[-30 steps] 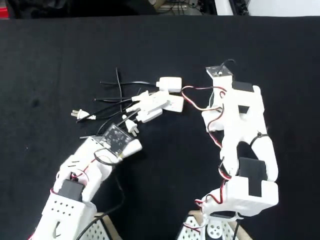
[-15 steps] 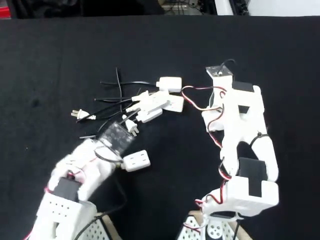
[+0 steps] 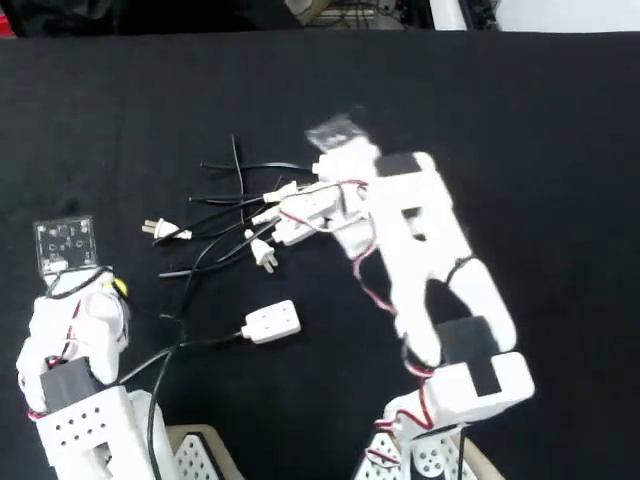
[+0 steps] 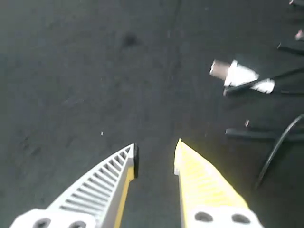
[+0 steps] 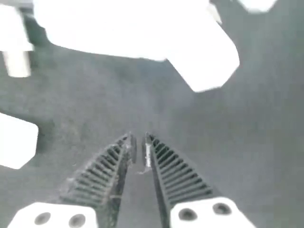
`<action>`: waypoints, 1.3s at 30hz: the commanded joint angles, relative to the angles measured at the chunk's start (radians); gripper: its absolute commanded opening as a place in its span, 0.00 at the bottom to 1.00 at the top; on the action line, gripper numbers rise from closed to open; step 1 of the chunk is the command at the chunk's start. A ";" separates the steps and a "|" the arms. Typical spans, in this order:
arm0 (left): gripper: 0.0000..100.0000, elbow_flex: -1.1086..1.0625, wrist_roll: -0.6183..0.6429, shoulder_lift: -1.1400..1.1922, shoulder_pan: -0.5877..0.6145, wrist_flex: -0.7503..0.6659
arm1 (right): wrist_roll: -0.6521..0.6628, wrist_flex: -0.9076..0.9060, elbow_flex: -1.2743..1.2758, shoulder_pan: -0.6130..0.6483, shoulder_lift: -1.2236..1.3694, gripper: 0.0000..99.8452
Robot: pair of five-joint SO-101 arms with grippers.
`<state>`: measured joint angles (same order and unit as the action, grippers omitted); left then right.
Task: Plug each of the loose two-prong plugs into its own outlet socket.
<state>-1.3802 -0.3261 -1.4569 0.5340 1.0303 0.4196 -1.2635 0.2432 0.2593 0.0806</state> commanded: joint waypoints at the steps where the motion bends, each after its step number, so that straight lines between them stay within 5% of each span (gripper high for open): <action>1: 0.15 -0.050 -0.098 0.002 0.027 -0.003 | 0.311 -0.009 -0.156 0.081 -0.050 0.05; 4: 0.15 -0.120 -0.150 -0.025 0.039 -0.029 | 0.471 -0.071 -0.228 0.143 -0.048 0.05; 7: 0.15 -0.168 -0.167 -0.110 0.042 -0.017 | 0.470 -0.097 -0.262 0.213 -0.042 0.05; 15: 0.15 -0.266 -0.282 -0.370 0.010 0.172 | 0.040 0.018 -0.266 0.315 0.061 0.15; 27: 0.15 -0.300 -0.322 -0.367 -0.042 0.166 | -0.157 0.029 -0.449 0.350 0.367 0.11; 39: 0.15 -0.302 -0.322 -0.367 -0.039 0.166 | -0.269 -0.199 -0.733 0.396 0.627 0.11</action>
<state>-1.6747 -0.6391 -1.8174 0.5002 1.1976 0.1711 -1.4124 -0.4058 0.6245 0.7004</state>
